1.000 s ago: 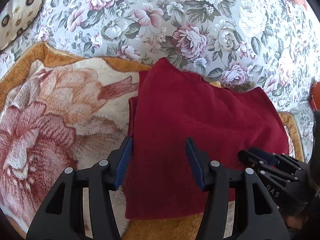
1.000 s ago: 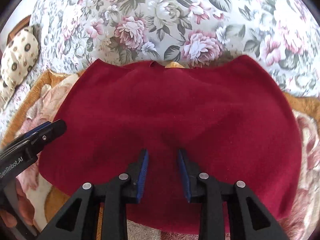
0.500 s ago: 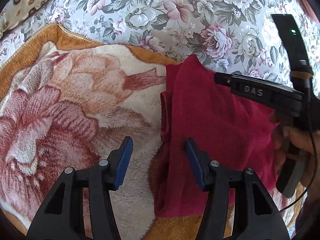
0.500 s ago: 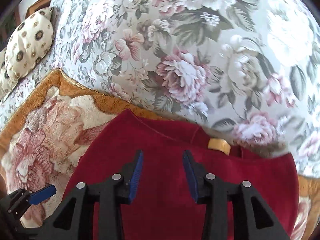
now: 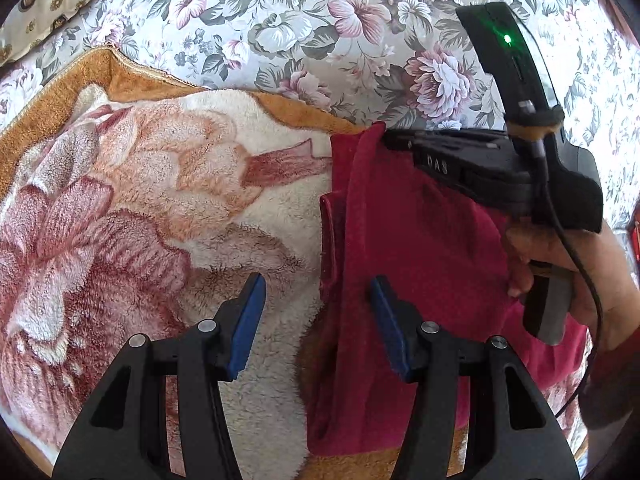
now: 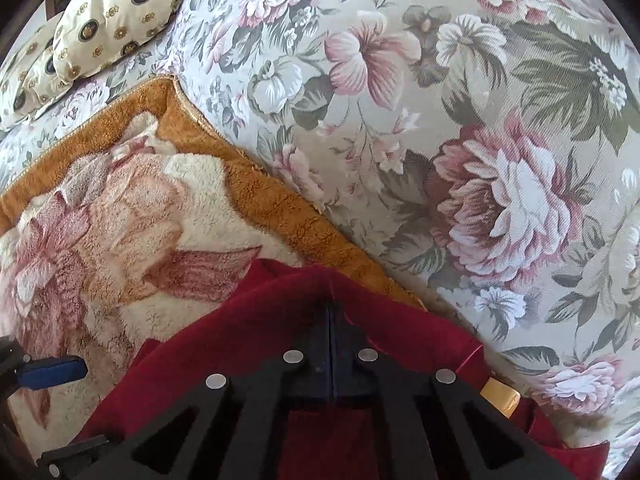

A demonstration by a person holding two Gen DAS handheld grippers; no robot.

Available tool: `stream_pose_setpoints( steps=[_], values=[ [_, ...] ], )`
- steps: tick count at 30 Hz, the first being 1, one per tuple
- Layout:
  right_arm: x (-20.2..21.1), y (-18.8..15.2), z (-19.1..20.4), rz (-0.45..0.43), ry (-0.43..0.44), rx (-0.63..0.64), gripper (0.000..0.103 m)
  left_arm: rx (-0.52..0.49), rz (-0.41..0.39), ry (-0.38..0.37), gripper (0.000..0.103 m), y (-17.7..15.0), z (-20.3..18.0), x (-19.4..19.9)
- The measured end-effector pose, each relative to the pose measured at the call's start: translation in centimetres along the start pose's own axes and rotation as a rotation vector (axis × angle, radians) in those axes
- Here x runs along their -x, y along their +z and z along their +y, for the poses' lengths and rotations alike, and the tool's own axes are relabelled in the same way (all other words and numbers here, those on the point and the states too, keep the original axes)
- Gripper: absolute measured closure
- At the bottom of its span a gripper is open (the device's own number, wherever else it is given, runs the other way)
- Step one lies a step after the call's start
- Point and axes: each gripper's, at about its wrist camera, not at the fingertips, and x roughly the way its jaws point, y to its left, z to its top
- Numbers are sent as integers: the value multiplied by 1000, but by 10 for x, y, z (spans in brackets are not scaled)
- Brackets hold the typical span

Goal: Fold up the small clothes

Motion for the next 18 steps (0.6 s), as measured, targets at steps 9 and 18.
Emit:
stream_pose_setpoints(
  steps=[9, 18],
  values=[
    [12, 4, -27, -65, 95, -225, 95, 6, 4, -2, 49, -1, 1, 1],
    [25, 2, -38, -91, 246, -306, 63, -6, 2, 13, 49, -1, -2, 1]
  ],
)
